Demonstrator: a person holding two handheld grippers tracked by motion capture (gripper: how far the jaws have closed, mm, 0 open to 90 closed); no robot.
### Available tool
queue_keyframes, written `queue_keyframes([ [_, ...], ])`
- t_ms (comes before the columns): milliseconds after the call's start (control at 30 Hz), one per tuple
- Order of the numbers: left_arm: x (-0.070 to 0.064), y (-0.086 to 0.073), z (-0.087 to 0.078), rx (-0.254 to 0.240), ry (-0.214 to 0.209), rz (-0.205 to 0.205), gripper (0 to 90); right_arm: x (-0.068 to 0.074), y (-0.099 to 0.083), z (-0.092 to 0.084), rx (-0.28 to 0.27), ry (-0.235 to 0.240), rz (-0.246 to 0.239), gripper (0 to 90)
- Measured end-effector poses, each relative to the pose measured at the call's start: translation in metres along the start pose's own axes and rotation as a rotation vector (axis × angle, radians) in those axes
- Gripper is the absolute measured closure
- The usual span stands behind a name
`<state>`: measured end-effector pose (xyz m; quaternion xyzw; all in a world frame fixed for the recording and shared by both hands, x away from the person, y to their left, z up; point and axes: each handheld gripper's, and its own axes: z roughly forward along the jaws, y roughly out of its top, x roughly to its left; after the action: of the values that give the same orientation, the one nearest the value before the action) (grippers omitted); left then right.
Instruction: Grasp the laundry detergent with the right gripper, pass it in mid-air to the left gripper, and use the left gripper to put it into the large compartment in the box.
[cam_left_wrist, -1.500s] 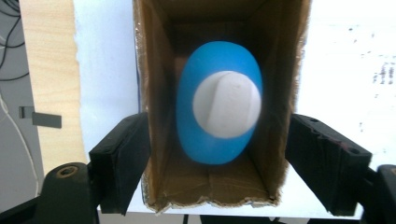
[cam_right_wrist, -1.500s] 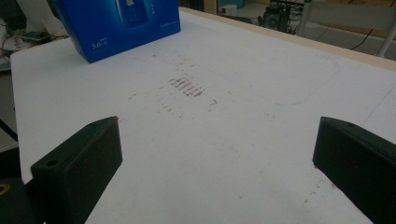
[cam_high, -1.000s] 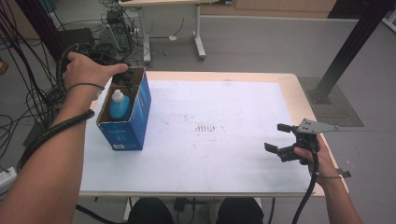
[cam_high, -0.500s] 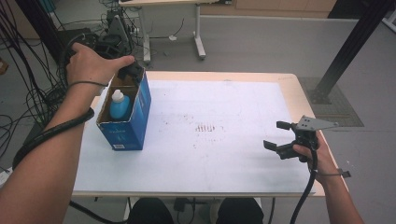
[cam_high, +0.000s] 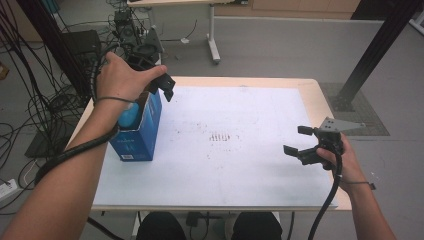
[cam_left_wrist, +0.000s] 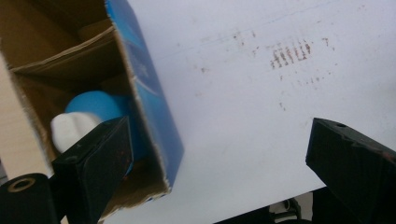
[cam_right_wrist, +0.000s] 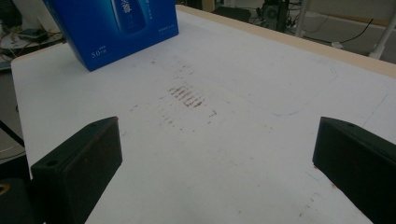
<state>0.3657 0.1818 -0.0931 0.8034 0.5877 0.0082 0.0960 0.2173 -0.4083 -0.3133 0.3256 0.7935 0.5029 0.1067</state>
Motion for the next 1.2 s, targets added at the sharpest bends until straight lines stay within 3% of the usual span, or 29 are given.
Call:
queue_keyframes([
  [200,-0.020,0.001,0.015,0.012,-0.016,0.062,7.8,0.000,0.012,-0.003,0.015,-0.007,0.002,1.6],
  [400,-0.043,0.001,0.026,0.020,0.000,0.118,7.8,0.001,0.020,-0.005,0.028,-0.007,0.008,1.6],
  [467,-0.046,0.001,0.028,0.018,-0.004,0.126,7.8,0.000,0.021,-0.005,0.032,-0.007,0.012,1.6],
  [733,-0.071,-0.003,0.049,0.025,-0.021,0.200,7.8,0.002,0.034,-0.002,0.082,-0.010,0.038,1.6],
  [900,-0.095,-0.009,0.068,0.030,-0.018,0.255,7.7,0.003,0.044,0.004,0.111,-0.006,0.051,1.6],
  [1200,-0.107,-0.013,0.095,0.044,-0.049,0.280,7.9,0.007,0.064,0.018,0.166,-0.016,0.046,1.8],
])
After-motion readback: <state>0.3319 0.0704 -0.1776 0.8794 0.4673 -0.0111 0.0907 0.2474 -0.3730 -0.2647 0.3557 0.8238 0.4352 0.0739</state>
